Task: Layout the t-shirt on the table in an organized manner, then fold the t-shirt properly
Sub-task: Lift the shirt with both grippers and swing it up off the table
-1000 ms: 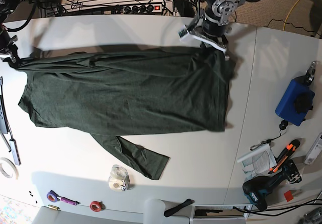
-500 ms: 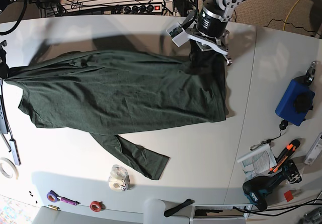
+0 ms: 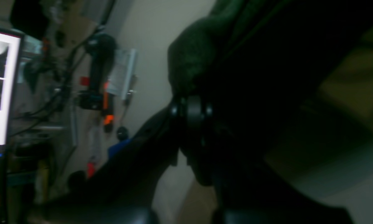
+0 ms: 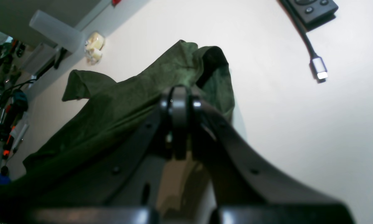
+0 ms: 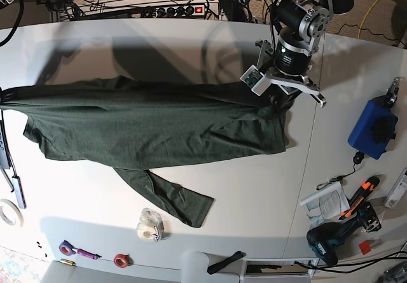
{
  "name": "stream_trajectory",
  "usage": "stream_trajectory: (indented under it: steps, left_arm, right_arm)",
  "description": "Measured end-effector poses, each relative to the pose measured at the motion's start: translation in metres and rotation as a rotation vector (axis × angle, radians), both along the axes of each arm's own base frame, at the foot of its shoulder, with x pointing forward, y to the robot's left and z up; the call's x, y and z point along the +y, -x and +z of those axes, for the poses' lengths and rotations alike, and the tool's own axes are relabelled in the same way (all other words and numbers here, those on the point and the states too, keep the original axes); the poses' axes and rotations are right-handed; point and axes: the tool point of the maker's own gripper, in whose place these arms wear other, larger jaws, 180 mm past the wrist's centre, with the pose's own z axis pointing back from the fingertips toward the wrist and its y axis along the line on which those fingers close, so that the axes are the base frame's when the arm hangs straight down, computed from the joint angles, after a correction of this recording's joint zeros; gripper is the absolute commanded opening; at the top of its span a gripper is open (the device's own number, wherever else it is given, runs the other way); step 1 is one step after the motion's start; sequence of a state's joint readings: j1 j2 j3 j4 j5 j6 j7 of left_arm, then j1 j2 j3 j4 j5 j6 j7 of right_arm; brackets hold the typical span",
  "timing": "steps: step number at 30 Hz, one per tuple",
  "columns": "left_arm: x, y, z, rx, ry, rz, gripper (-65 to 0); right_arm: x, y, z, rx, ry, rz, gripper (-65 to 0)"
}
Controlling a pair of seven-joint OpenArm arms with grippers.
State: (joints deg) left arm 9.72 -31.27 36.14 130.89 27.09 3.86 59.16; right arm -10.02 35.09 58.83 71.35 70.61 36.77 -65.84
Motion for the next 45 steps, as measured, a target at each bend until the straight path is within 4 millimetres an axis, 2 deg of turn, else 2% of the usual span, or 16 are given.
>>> stream_trajectory:
  steps: [7, 10, 15, 21, 27, 29, 33, 39, 42, 45]
  left_arm:
    - [0.001, 0.019, -0.015, 0.059, -0.037, -0.019, -65.0]
    - [0.005, 0.002, 0.007, -0.08, -0.103, -0.023, -65.0]
    - [-0.004, -0.024, 0.03, -0.149, -0.032, -0.052, -65.0]
    - [-0.011, -0.048, 0.062, -0.267, -0.011, -0.085, -65.0]
    - [-0.024, -0.071, 0.099, -0.376, 0.049, -0.141, -65.0]
    - [-0.029, -0.078, 0.11, -0.405, 0.069, -0.162, -65.0]
    - [-0.026, -0.103, 0.115, -0.424, 0.05, -0.157, -65.0]
    - [-0.013, -0.151, 0.098, -0.37, 0.02, -0.126, -65.0]
    - [-0.002, -0.178, 0.098, -0.356, 0.007, -0.099, -65.0]
    - [0.01, -0.207, 0.106, -0.345, -0.01, -0.077, -65.0]
  right_arm:
    - [0.003, -0.001, 0.002, -0.012, -0.014, 0.013, -65.0]
    - [0.002, -0.006, 0.012, -0.046, -0.012, 0.02, -65.0]
    - [-0.009, -0.027, 0.056, -0.133, 0.052, 0.032, -65.0]
    - [-0.019, -0.04, 0.096, -0.196, 0.119, 0.036, -65.0]
    - [-0.027, -0.054, 0.149, -0.329, 0.175, 0.025, -65.0]
    - [-0.027, -0.058, 0.159, -0.365, 0.176, 0.023, -65.0]
    - [-0.015, -0.076, 0.145, -0.301, 0.193, 0.063, -65.0]
    - [0.025, -0.118, 0.096, -0.181, 0.209, 0.167, -65.0]
    - [0.044, -0.146, 0.088, -0.175, 0.24, 0.18, -65.0]
    - [0.067, -0.179, 0.09, -0.176, 0.285, 0.199, -65.0]
